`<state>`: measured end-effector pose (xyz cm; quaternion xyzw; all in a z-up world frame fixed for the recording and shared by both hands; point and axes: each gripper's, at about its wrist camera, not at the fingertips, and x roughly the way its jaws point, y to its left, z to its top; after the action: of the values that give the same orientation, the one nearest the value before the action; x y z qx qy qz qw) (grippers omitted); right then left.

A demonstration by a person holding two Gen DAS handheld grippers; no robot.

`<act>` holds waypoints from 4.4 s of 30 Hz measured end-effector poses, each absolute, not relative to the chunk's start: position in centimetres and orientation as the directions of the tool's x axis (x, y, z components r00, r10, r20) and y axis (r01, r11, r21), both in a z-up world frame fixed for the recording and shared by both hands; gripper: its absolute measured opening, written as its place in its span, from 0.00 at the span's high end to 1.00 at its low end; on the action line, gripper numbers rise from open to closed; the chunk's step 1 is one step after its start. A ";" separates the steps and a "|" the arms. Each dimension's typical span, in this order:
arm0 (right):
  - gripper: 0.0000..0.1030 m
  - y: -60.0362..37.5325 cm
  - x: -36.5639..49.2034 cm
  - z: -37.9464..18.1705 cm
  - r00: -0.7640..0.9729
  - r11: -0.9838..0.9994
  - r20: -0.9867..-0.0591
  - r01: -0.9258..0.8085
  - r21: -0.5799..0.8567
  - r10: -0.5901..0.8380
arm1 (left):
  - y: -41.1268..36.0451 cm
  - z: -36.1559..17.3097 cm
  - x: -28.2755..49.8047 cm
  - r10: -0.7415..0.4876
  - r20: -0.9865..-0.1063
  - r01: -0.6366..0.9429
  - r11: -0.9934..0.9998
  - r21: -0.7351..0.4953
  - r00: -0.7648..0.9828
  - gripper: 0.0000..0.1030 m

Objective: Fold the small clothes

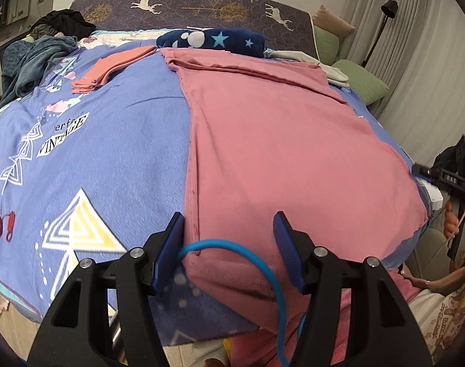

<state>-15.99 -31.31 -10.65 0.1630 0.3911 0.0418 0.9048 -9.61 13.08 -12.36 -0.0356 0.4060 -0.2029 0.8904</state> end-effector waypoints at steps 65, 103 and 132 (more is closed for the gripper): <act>0.96 -31.4 -16.8 -9.1 0.644 0.806 -0.575 -0.113 0.580 0.504 | 16.6 -10.9 -9.9 -0.458 -0.661 0.343 0.888 -0.307 0.594 0.98; 0.97 -33.3 -23.9 -2.1 0.760 0.747 -0.342 -0.270 0.608 0.553 | 16.0 -1.7 -17.5 -0.573 -0.391 0.455 0.816 -0.357 0.720 0.98; 0.94 -35.5 -3.9 0.4 0.784 0.824 -0.459 -0.115 0.554 0.418 | 11.9 2.7 2.0 -0.472 -0.412 0.325 0.867 -0.379 0.779 0.98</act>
<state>-3.94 -35.48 0.37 0.2575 0.2940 0.1468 0.9087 1.99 11.89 2.74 -0.1448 0.2543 -0.2139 0.9320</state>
